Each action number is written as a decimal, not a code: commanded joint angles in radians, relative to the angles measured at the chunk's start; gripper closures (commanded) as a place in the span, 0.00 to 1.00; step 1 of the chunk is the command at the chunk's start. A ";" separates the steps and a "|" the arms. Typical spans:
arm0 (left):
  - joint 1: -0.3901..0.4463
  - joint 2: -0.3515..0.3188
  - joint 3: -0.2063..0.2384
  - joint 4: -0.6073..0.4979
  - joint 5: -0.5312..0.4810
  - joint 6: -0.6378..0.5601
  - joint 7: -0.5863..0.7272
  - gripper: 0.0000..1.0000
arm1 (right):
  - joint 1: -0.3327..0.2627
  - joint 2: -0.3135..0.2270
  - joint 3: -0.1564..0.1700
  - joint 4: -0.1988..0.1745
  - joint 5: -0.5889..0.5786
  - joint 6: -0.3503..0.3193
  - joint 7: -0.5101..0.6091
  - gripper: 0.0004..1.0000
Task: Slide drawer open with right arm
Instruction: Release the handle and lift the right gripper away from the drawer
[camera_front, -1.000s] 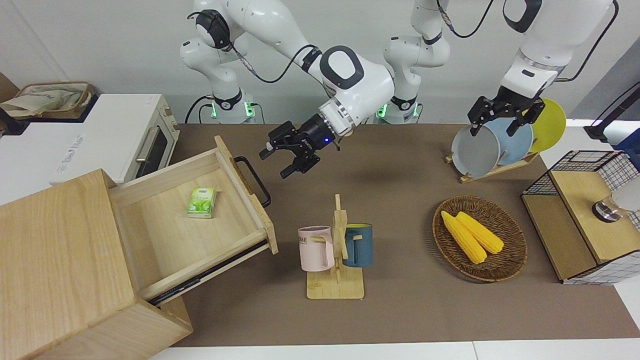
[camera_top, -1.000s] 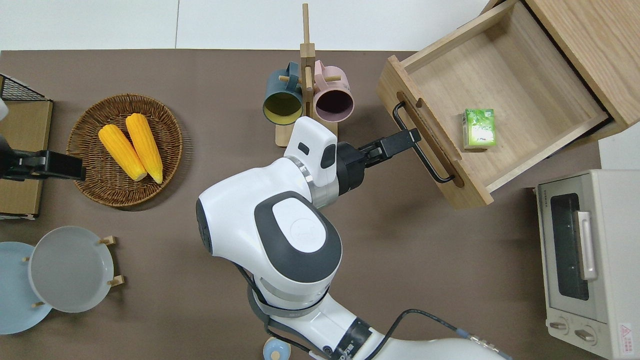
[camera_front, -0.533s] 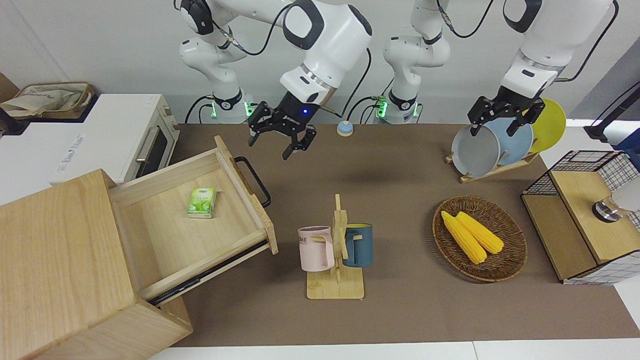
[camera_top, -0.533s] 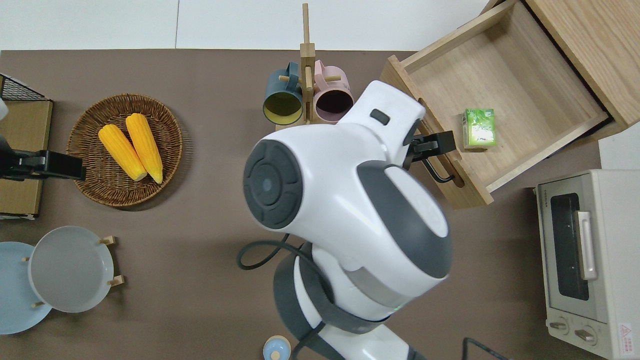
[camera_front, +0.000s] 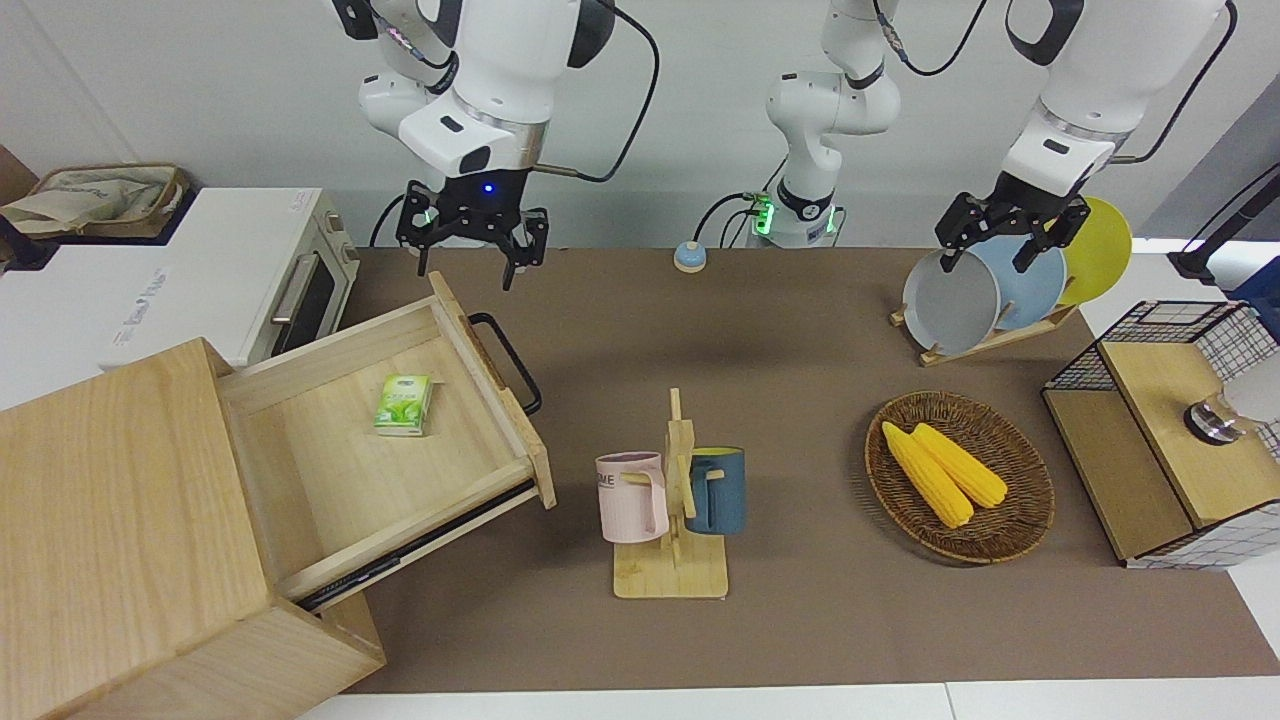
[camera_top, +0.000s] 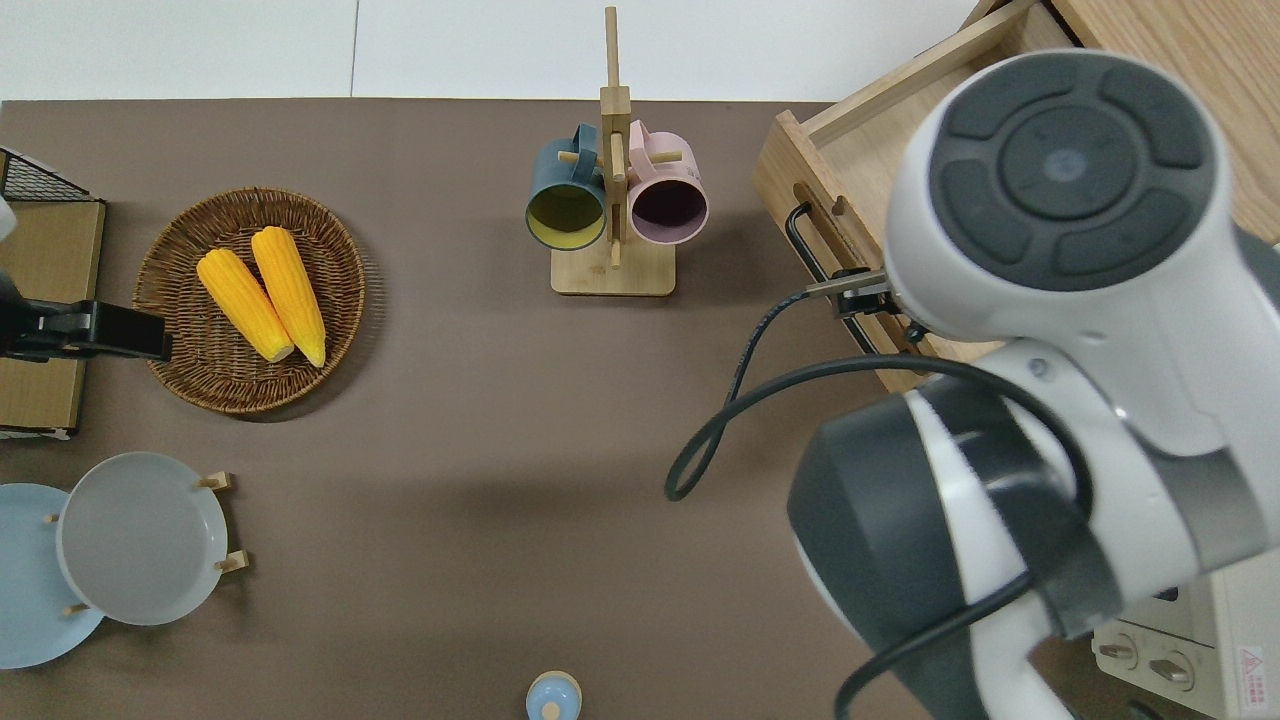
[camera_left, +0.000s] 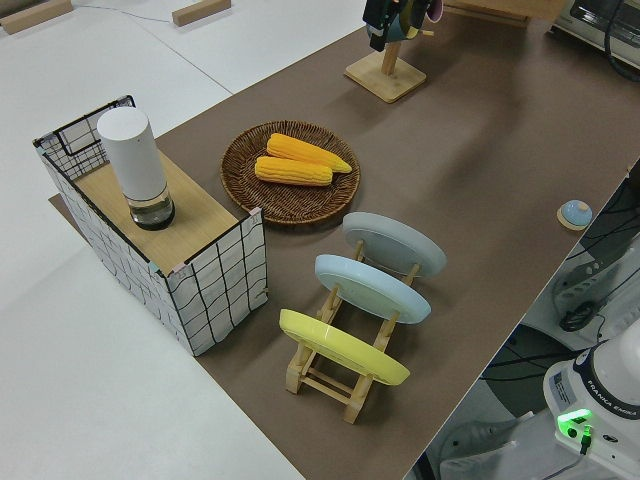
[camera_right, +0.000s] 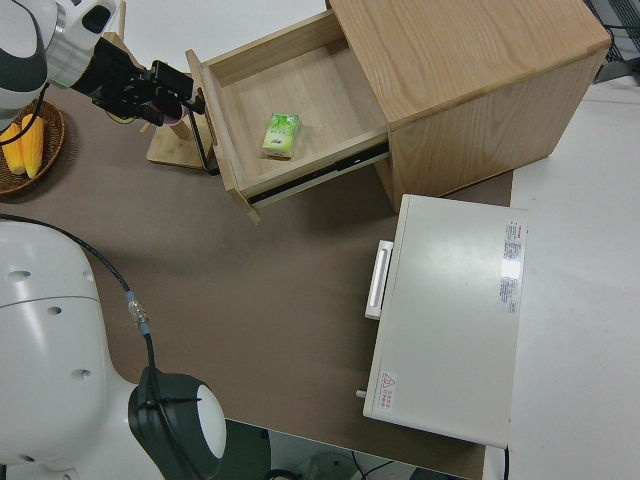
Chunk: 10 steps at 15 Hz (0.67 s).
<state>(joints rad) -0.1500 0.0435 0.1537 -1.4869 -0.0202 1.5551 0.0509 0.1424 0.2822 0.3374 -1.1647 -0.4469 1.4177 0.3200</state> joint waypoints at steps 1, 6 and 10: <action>-0.017 0.013 0.017 0.022 0.011 0.000 0.007 0.00 | -0.035 -0.038 -0.093 -0.015 0.155 0.020 -0.148 0.02; -0.017 0.013 0.017 0.020 0.012 0.000 0.007 0.00 | -0.058 -0.054 -0.321 -0.019 0.484 0.006 -0.329 0.02; -0.017 0.013 0.017 0.020 0.012 0.000 0.007 0.00 | -0.055 -0.046 -0.425 -0.027 0.550 0.014 -0.495 0.02</action>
<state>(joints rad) -0.1500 0.0435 0.1537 -1.4869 -0.0202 1.5551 0.0509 0.0925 0.2461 -0.0538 -1.1678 0.0620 1.4175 -0.0633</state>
